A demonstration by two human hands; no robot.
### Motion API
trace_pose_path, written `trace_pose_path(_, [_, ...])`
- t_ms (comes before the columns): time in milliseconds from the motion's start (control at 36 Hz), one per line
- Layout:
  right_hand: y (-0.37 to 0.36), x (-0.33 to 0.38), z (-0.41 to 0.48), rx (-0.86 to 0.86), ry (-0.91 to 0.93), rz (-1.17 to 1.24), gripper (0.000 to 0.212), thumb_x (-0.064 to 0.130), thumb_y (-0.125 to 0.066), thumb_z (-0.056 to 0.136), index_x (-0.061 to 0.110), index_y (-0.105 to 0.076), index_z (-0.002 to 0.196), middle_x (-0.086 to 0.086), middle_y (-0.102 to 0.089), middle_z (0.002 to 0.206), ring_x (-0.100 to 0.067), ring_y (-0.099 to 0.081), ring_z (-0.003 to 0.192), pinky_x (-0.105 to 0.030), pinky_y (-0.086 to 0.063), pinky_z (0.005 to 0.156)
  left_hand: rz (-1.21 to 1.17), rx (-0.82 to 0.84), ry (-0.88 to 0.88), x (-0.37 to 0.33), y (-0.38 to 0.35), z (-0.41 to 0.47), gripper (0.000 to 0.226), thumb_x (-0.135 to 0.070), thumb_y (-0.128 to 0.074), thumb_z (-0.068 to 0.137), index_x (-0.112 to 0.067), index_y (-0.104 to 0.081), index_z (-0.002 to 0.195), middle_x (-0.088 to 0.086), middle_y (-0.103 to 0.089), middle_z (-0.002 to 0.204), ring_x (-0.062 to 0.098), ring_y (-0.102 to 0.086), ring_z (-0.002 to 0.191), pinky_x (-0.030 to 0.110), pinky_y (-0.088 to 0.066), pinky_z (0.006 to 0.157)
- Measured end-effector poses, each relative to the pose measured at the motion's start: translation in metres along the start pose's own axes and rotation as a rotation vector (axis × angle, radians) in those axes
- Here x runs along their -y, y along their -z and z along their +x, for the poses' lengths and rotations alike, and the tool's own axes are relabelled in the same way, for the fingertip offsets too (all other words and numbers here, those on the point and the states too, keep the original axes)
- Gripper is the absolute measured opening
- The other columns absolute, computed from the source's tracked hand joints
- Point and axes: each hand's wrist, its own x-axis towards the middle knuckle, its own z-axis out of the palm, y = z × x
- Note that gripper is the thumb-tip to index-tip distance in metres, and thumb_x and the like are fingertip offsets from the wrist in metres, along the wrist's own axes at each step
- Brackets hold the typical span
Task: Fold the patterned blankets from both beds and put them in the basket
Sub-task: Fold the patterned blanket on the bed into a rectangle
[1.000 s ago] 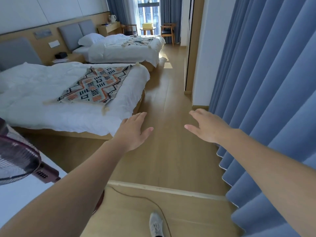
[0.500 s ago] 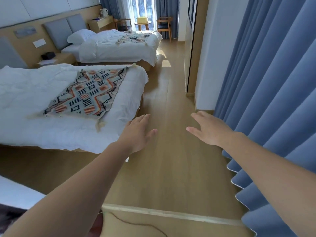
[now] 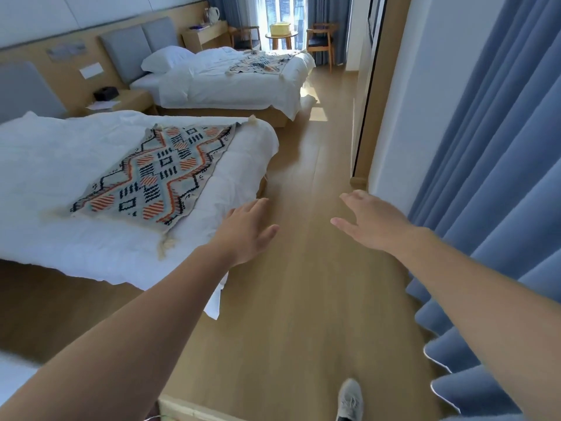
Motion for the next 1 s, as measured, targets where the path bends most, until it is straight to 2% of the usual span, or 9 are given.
trace_pose_path(278, [0.035, -0.066, 0.12, 0.028, 0.066, 0.002, 0.068, 0.057, -0.037, 0.095, 0.019, -0.025, 0.149, -0.004, -0.031, 0.152, -0.026, -0.034, 0.137, -0.04, -0.034, 0.105, 0.001, -0.022, 0.115, 0.0, -0.01, 0.111, 0.067, -0.053, -0.04, 0.094, -0.018, -0.024, 0.149, 0.004, -0.034, 0.152, 0.022, -0.031, 0.139, 0.041, -0.022, 0.115])
trace_pose_path(500, [0.033, -0.079, 0.197, 0.088, 0.111, 0.018, 0.067, 0.057, -0.039, 0.094, 0.021, -0.026, 0.148, -0.005, -0.031, 0.152, -0.029, -0.034, 0.137, -0.041, -0.032, 0.108, 0.004, -0.02, 0.171, 0.02, -0.016, 0.169, 0.066, -0.05, -0.043, 0.095, -0.015, -0.027, 0.147, 0.005, -0.037, 0.15, 0.023, -0.034, 0.137, 0.042, -0.025, 0.113])
trace_pose_path(611, [0.036, -0.074, 0.244, 0.091, 0.157, -0.01, 0.062, 0.052, -0.041, 0.096, 0.017, -0.031, 0.146, -0.007, -0.034, 0.15, -0.028, -0.037, 0.135, -0.04, -0.033, 0.106, -0.007, -0.014, 0.211, 0.045, -0.019, 0.206, 0.067, -0.051, -0.042, 0.095, -0.015, -0.026, 0.149, 0.003, -0.035, 0.152, 0.02, -0.031, 0.139, 0.044, -0.024, 0.114])
trace_pose_path(750, [0.036, -0.068, 0.321, 0.095, 0.165, -0.01, 0.063, 0.057, -0.04, 0.094, 0.021, -0.03, 0.145, -0.003, -0.032, 0.151, -0.03, -0.041, 0.131, -0.04, -0.036, 0.103, -0.012, -0.029, 0.24, 0.088, -0.021, 0.263, 0.068, -0.051, -0.042, 0.095, -0.014, -0.025, 0.149, 0.003, -0.033, 0.153, 0.019, -0.029, 0.14, 0.045, -0.025, 0.114])
trace_pose_path(1000, [0.044, -0.042, 0.471, 0.1, 0.155, -0.003, 0.063, 0.053, -0.044, 0.095, 0.019, -0.032, 0.146, -0.004, -0.032, 0.151, -0.028, -0.04, 0.132, -0.037, -0.035, 0.104, -0.001, 0.0, 0.254, 0.177, -0.014, 0.382, 0.068, -0.05, -0.043, 0.095, -0.015, -0.023, 0.149, 0.003, -0.031, 0.154, 0.019, -0.027, 0.141, 0.045, -0.025, 0.114])
